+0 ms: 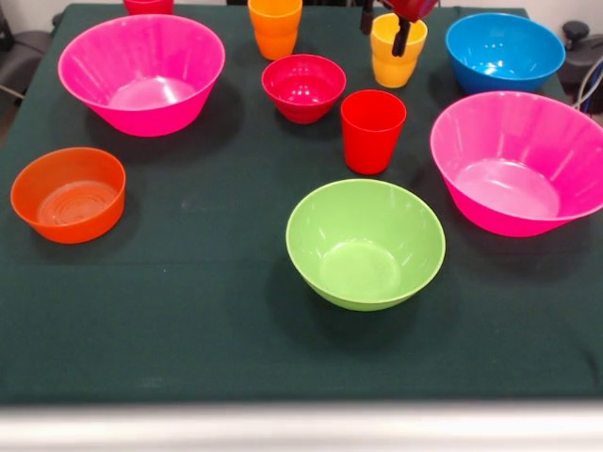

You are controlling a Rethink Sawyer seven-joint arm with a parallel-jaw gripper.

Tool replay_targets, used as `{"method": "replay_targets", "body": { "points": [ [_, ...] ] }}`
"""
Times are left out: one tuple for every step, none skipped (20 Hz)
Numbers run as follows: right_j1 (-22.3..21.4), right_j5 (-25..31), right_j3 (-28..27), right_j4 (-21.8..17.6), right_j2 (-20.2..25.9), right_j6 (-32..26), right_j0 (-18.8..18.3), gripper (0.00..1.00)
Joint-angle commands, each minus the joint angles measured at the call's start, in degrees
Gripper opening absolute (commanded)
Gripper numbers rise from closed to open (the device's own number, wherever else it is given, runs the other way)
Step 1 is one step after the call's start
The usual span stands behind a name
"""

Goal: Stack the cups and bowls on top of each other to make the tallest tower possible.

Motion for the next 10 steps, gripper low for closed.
{"method": "replay_targets", "body": {
  "points": [
    [1.51,-2.81,-0.87,1.73,5.44,9.78,-0.16,1.0],
    [1.64,-2.95,-0.84,1.73,5.34,9.87,-0.14,1.0],
    [1.73,-2.94,-0.96,1.86,5.42,9.96,-0.16,1.0],
    [1.88,-2.8,-1.2,1.84,5.32,9.88,-0.33,1.0],
    [1.89,-2.65,-1.32,2.04,5.37,10.08,-0.26,1.0],
    [1.88,-2.35,-1.58,2.17,5.16,10.37,-0.02,1.0],
    [1.87,-1.99,-1.82,2.29,4.9,10.69,0.32,1.0],
    [1.89,-1.7,-2.15,2.52,4.73,11.14,0.83,1.0],
    [1.91,-1.41,-2.48,2.75,4.56,11.59,1.34,1.0],
    [2.19,-1.45,-2.83,2.97,4.51,11.87,1.73,1.0]
  ]
}}
